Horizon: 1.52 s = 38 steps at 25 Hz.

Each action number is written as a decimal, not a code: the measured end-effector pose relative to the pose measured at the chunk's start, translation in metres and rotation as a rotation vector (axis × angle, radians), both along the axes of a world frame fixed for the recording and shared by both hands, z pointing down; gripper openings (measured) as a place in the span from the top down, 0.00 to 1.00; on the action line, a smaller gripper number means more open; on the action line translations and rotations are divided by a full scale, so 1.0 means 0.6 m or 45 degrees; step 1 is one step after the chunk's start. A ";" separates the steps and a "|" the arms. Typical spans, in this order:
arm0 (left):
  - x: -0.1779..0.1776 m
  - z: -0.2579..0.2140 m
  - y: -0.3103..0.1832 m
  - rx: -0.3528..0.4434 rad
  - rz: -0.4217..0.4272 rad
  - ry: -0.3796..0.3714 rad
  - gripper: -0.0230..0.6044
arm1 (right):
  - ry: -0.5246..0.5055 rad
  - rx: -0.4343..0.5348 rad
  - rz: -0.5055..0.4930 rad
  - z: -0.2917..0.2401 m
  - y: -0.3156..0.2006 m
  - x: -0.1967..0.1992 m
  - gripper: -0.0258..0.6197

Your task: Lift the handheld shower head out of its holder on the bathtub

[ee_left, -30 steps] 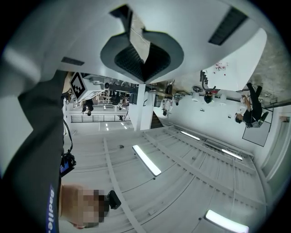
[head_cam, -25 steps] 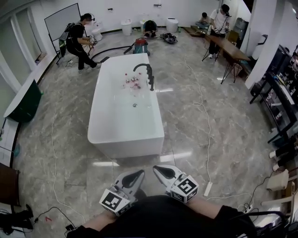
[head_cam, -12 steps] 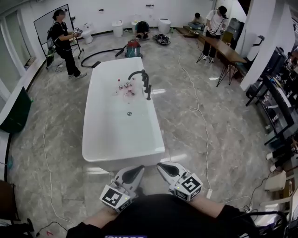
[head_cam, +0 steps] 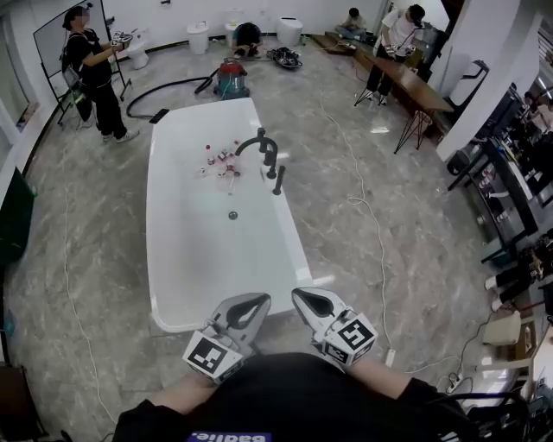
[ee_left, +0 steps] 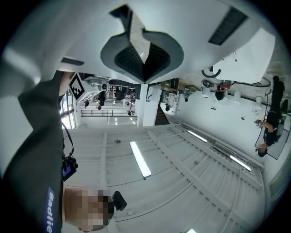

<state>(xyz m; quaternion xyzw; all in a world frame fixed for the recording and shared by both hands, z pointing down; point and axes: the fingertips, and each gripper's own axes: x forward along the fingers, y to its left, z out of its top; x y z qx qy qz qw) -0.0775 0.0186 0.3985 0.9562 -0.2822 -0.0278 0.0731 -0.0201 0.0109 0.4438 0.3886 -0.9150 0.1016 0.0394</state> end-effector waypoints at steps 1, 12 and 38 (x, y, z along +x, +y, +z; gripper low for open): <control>-0.004 -0.002 -0.014 0.003 0.010 0.006 0.96 | 0.003 0.005 0.006 -0.001 -0.016 -0.006 0.96; -0.007 0.002 -0.107 -0.028 0.013 0.016 0.96 | 0.016 -0.019 -0.036 0.013 -0.108 -0.029 0.96; 0.110 -0.006 -0.208 -0.055 -0.204 -0.050 0.96 | 0.144 0.015 -0.268 0.001 -0.313 0.104 0.92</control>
